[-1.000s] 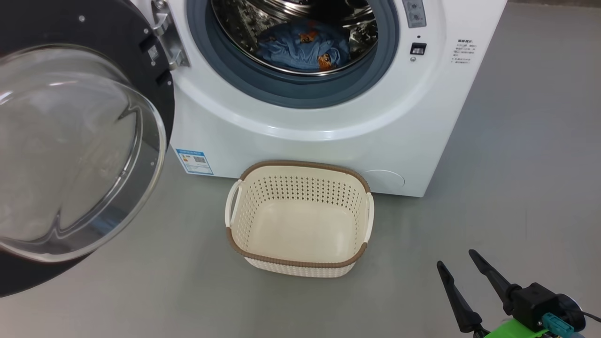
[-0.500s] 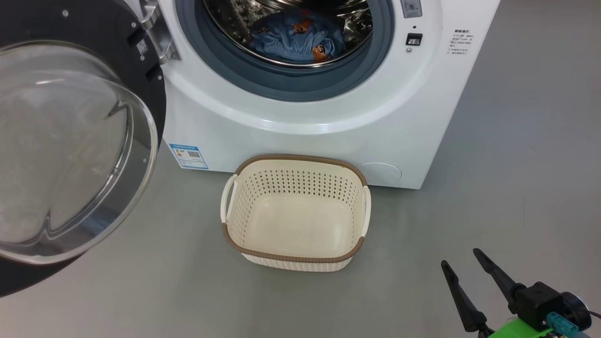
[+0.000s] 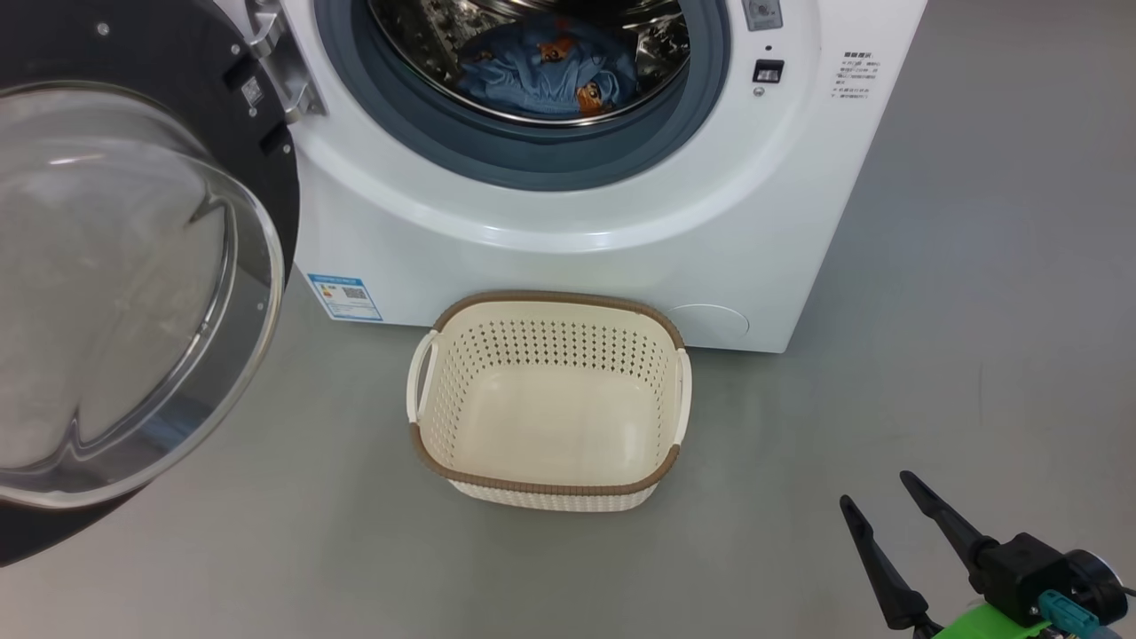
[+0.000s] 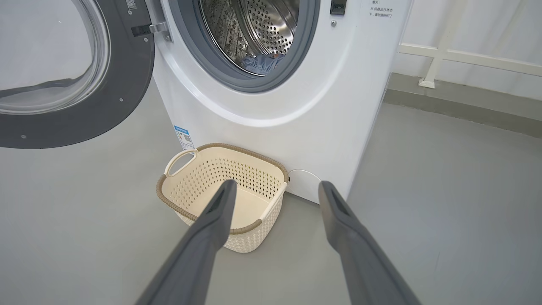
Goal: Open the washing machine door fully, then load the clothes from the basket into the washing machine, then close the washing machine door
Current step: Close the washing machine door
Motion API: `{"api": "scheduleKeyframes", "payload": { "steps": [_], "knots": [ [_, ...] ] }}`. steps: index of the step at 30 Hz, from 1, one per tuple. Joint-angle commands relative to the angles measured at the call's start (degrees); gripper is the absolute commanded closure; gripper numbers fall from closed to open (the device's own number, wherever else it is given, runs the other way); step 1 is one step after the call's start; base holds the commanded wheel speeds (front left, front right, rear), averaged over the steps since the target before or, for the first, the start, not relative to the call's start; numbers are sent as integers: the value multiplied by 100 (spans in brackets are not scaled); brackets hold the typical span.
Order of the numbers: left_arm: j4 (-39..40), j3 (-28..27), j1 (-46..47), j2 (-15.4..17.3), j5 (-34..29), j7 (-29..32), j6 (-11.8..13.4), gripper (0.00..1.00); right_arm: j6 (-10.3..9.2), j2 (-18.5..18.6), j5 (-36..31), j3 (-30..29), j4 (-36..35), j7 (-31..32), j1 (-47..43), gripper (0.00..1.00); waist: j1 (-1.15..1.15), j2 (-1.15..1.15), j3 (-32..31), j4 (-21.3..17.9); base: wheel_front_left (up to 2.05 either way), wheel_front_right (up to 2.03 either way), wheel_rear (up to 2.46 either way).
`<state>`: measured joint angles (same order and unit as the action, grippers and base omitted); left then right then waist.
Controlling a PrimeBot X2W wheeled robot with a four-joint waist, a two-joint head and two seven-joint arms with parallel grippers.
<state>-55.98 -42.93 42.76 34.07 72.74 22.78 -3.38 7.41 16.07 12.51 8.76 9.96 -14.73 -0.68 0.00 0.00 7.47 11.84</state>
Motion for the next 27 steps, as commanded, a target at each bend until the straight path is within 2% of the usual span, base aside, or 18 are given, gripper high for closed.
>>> {"api": "scheduleKeyframes", "payload": {
  "steps": [1,15,27],
  "knots": [
    [76,13,80,381,-39,91,-46,100,8,121,-31,122,-119,-27,125,0,0,0,21,-3,0,0,0],
    [-130,195,217,308,164,961,-246,100,8,228,-29,123,-134,-27,127,0,0,0,111,147,0,0,0],
    [-95,279,147,271,287,1555,-314,100,8,195,-32,171,-102,-27,134,0,0,0,106,224,0,0,0]
  ]
}}
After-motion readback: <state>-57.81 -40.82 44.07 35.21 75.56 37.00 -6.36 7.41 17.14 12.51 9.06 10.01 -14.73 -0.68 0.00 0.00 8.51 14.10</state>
